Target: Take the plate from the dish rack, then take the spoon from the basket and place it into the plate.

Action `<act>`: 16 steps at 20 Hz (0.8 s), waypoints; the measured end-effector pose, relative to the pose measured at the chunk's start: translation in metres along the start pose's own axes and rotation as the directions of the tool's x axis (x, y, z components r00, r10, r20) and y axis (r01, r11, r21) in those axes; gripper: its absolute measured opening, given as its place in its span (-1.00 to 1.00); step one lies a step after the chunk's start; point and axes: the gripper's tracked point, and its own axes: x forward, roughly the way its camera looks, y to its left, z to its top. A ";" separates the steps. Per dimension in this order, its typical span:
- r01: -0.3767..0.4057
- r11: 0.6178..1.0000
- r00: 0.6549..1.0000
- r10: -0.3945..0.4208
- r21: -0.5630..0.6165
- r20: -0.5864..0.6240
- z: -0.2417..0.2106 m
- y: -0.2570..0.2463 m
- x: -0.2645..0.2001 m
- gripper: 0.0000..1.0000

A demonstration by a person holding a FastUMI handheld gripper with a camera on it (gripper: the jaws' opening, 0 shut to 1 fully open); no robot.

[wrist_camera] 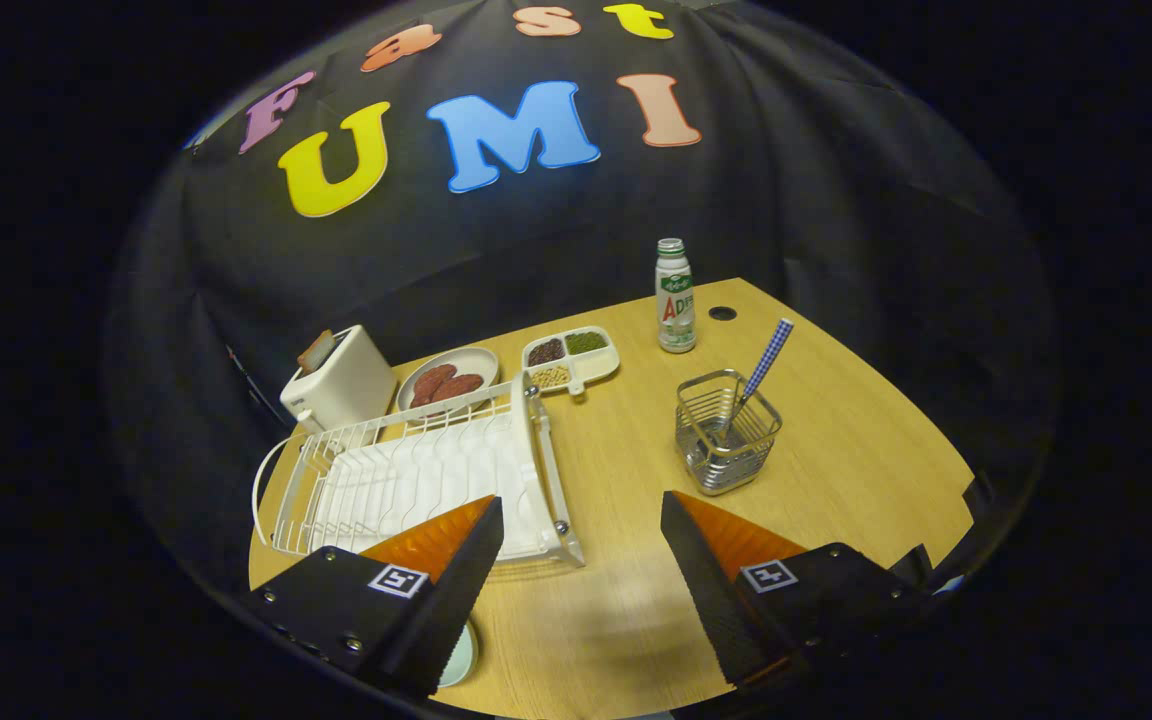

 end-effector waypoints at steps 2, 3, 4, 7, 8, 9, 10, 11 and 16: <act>0.052 0.998 0.999 -0.052 0.030 0.013 0.015 -0.021 0.011 0.97; 0.081 0.996 0.996 -0.082 0.044 0.020 0.021 -0.032 0.017 0.96; 0.112 0.992 0.993 -0.114 0.057 0.027 0.029 -0.044 0.020 0.96; 0.196 0.975 0.979 -0.201 0.106 0.036 0.047 -0.077 0.038 0.96; 0.217 0.969 0.974 -0.222 0.121 0.036 0.050 -0.085 0.042 0.97; 0.233 0.963 0.970 -0.239 0.135 0.033 0.054 -0.094 0.048 0.97; 0.250 0.957 0.966 -0.257 0.146 0.028 0.056 -0.102 0.054 0.96; 0.260 0.953 0.964 -0.267 0.156 0.021 0.058 -0.108 0.061 0.97; 0.292 0.939 0.955 -0.297 0.184 0.000 0.065 -0.128 0.093 0.97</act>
